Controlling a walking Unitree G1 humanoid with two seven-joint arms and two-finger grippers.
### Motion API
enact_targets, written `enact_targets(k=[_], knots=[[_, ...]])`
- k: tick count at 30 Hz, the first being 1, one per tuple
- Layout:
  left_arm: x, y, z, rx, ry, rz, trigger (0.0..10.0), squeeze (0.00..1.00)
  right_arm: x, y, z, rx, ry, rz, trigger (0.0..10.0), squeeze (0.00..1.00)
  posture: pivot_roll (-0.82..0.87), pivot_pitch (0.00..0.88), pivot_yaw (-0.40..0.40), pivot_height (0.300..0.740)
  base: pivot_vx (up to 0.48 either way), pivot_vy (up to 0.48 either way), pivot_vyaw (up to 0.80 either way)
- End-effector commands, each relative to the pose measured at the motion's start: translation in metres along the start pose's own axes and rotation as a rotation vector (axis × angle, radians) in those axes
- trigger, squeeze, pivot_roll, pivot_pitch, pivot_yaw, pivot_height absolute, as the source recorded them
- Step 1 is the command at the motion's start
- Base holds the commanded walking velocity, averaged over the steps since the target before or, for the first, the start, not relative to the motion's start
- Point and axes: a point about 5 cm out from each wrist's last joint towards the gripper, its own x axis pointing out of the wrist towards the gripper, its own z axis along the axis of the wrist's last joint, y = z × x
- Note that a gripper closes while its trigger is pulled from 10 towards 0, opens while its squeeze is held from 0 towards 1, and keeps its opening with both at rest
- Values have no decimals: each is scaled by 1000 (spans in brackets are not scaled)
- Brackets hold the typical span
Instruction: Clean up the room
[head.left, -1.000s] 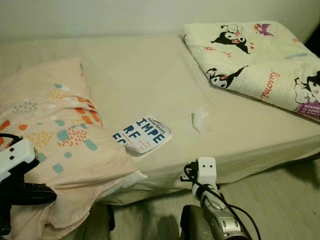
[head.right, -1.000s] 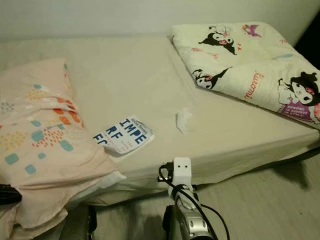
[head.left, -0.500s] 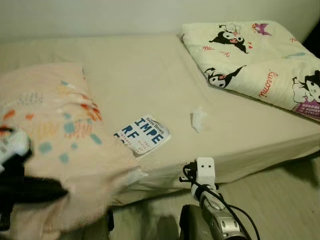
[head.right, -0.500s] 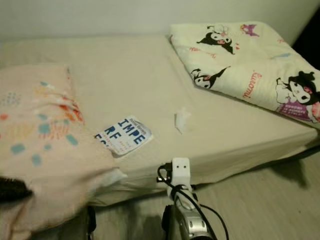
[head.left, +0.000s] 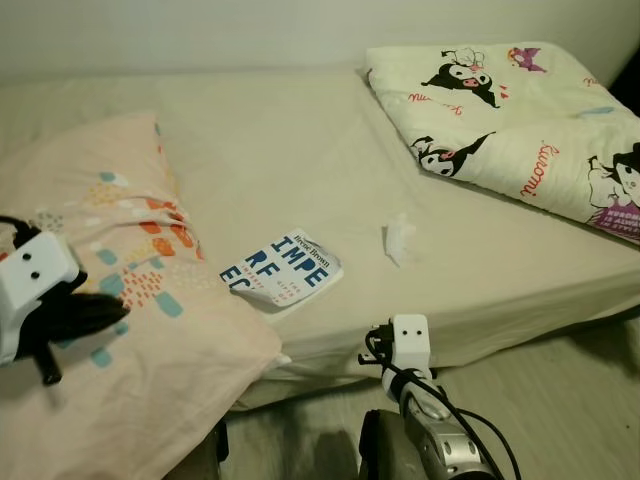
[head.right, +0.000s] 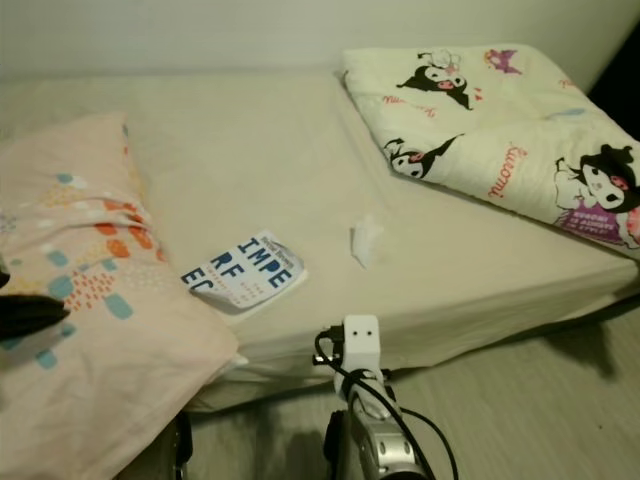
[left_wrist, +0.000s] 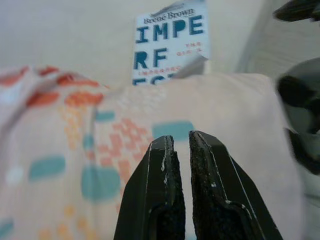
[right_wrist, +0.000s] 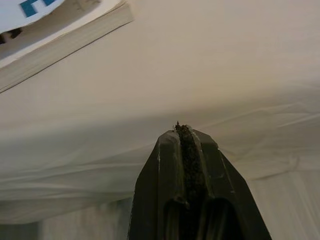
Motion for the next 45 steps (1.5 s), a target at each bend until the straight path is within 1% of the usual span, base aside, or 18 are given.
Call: enact_targets(k=[1,3,4,5,7,8,9,11,17,19,25,32,34,37,40,42,43,45], knots=[[19,-8,-15,-18,39,27,10000,0,-1,2,-8,-6,38,10,10000,0,216,88,-41,591,0,0,0],[26,-12,-19,-47,41,31,10000,0,0,3,-8,-8,39,12,10000,0,209,85,-39,591,0,0,0],[35,-43,-27,-163,27,-167,10000,0,1,4,-6,-7,35,12,10000,0,202,81,-37,591,0,0,0],[35,-43,-27,-163,27,-167,10000,0,1,4,-6,-7,35,12,10000,0,202,81,-37,591,0,0,0],[35,-73,-32,-256,13,-370,10000,0,1,0,-4,-4,30,3,10000,0,199,81,-39,591,0,0,0],[35,-73,-32,-256,13,-370,10000,0,1,0,-4,-4,30,3,10000,0,199,81,-39,591,0,0,0],[38,-76,-35,-253,18,-368,471,0,1,-1,-5,-6,31,1,10000,0,206,82,-45,591,0,0,0],[43,-77,-42,-255,28,-350,0,0,1,-2,-6,-9,35,0,10000,0,206,82,-45,591,0,0,0],[50,-82,-59,-229,75,-322,0,0,3,0,-4,-14,33,6,10000,0,203,79,-47,591,0,0,0],[54,-79,-87,-138,213,-218,0,0,4,1,-2,-14,28,9,10000,0,203,79,-47,591,0,0,0],[50,-81,-109,-102,336,-197,0,0,4,2,-3,-16,29,14,10000,0,203,79,-47,591,0,0,0],[39,-72,-144,-18,535,-80,0,0,4,3,-4,-11,31,13,10000,0,205,84,-47,591,0,0,0],[36,-64,-150,24,574,-28,0,0,4,4,-4,-10,30,13,10000,0,205,84,-47,591,0,0,0],[19,-27,-158,195,685,210,0,0,4,5,-3,-8,27,14,10000,0,210,92,-48,591,0,0,0],[11,-11,-158,257,717,303,0,0,5,5,-3,-7,25,14,10000,0,212,96,-49,591,0,0,0],[-5,12,-157,339,770,431,0,0,5,6,-2,-5,25,14,10000,0,212,97,-48,591,0,0,0],[-5,12,-157,339,770,431,0,0,5,6,-2,-5,25,14,10000,0,212,97,-48,591,0,0,0],[-21,30,-154,408,817,521,0,0,5,6,-2,-4,25,14,10000,0,216,99,-48,591,0,0,0]])
